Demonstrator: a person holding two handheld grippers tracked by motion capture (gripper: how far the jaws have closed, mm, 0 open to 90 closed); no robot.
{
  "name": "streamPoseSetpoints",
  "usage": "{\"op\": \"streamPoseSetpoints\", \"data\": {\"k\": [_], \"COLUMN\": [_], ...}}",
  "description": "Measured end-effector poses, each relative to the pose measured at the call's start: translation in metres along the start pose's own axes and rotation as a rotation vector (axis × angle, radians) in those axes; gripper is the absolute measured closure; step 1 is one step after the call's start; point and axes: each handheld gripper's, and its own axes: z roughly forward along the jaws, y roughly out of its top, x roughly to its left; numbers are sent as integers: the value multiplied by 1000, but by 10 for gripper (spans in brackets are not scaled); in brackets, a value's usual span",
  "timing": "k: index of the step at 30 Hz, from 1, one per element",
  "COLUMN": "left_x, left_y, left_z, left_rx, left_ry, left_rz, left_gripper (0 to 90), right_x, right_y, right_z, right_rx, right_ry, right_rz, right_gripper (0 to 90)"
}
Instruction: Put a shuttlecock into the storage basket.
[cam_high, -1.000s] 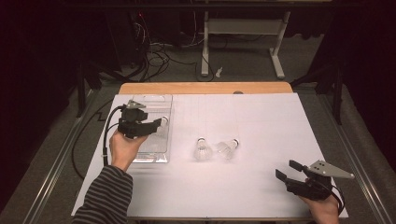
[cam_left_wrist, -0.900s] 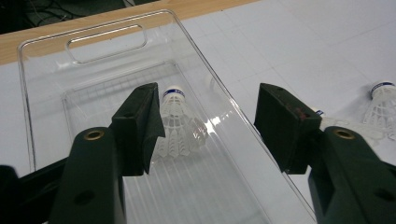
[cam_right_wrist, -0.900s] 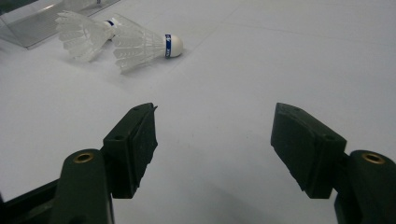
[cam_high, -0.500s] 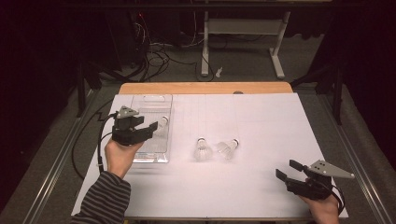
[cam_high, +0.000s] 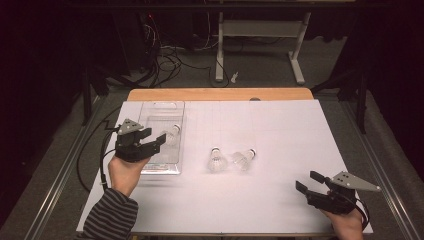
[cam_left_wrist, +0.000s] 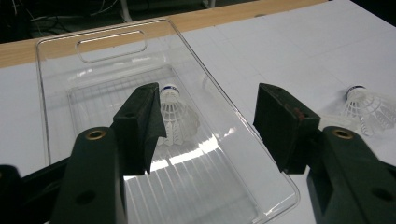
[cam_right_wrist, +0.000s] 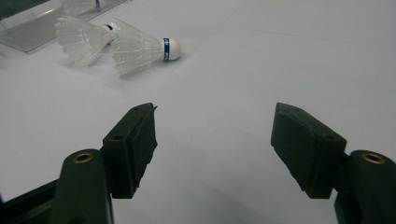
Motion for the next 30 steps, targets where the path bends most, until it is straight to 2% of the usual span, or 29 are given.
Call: {"op": "streamPoseSetpoints", "data": {"k": [4, 19, 23, 30], "left_x": [0, -6, -6, -8], "left_y": [-3, -14, -18, -25], "left_z": [-2, -10, -14, -19], "left_rx": [-9, -37, -56, -64], "left_ry": [-13, -27, -42, -48], "left_rz": [-15, 7, -9, -8], "left_gripper": [421, 418, 418, 417], "right_x": [0, 0, 0, 0], "right_y": [0, 0, 0, 0], "right_z": [0, -1, -1, -1], "right_rx": [-1, -4, -2, -1], "right_ry": [1, -1, -1, -1], "right_rz": [0, 2, -4, -4], "right_gripper": [316, 315, 316, 315]}}
